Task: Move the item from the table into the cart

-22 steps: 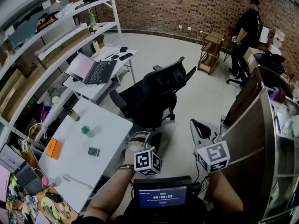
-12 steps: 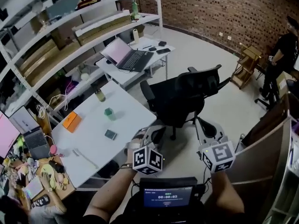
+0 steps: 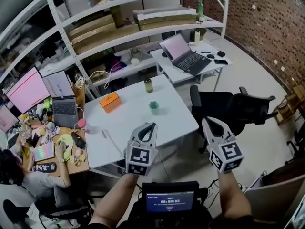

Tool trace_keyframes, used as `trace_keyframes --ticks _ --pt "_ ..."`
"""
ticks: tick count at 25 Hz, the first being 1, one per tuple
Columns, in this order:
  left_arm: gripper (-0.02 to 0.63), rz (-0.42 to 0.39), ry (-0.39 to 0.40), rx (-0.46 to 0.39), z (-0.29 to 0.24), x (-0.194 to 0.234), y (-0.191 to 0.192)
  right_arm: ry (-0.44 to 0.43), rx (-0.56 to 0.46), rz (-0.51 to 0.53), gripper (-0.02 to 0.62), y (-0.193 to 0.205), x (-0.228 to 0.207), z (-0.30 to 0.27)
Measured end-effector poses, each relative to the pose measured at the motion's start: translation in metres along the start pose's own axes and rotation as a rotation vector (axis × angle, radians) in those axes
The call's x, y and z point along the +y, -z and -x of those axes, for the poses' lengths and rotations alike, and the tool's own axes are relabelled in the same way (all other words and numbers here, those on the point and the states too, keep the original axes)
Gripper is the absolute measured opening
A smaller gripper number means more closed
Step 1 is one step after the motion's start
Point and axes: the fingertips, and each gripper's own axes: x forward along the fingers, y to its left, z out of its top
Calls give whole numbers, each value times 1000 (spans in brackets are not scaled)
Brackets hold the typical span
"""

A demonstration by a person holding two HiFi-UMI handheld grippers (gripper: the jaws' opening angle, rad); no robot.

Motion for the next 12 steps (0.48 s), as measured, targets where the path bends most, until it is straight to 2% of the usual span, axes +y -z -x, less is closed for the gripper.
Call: trace_keyframes --ticks 6,8,12 --pt "14 315 -222 -33 20 170 33 -128 29 33 9 -1 61 -139" --pt "14 366 -270 -51 22 215 43 -151 44 32 9 4 77 -183" --pt "14 394 -315 -47 15 280 63 -193 80 7 9 15 102 -258"
